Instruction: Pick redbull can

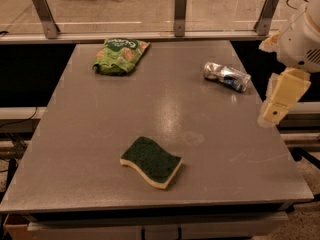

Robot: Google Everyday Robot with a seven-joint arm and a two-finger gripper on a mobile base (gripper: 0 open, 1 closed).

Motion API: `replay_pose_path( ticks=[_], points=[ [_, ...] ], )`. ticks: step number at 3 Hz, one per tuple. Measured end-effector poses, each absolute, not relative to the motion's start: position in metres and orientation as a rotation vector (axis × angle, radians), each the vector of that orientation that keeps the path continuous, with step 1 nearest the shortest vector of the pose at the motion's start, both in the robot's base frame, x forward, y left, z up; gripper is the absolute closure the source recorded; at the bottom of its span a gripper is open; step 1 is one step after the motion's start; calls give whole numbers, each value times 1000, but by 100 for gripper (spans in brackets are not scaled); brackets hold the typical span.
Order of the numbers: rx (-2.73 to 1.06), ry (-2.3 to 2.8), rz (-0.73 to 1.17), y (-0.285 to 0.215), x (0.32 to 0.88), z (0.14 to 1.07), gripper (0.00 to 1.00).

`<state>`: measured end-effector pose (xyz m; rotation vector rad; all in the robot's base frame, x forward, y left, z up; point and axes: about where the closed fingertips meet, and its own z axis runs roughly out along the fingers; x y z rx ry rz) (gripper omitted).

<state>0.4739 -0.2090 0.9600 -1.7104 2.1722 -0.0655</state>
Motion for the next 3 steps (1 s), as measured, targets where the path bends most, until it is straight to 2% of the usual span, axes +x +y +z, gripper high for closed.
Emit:
replay_pose_path(
  ticks=[3],
  points=[
    [-1545, 2118, 15, -195, 612, 897, 0]
  ],
)
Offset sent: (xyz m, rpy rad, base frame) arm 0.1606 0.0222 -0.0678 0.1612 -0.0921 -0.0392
